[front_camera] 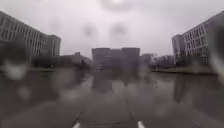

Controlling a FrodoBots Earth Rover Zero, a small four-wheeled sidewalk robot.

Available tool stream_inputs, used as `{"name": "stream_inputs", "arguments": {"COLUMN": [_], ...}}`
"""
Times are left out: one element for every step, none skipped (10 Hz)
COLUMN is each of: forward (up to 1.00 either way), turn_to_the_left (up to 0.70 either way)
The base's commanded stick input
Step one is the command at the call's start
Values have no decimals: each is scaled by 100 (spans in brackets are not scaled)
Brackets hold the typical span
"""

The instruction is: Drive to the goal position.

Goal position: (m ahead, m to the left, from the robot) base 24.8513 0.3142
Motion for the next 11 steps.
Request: {"name": "stream_inputs", "arguments": {"forward": [70,70,70,70,70,70,70,70,70,70,70], "turn_to_the_left": [0,0,0,0,0,0,0,0,0,0,0]}}
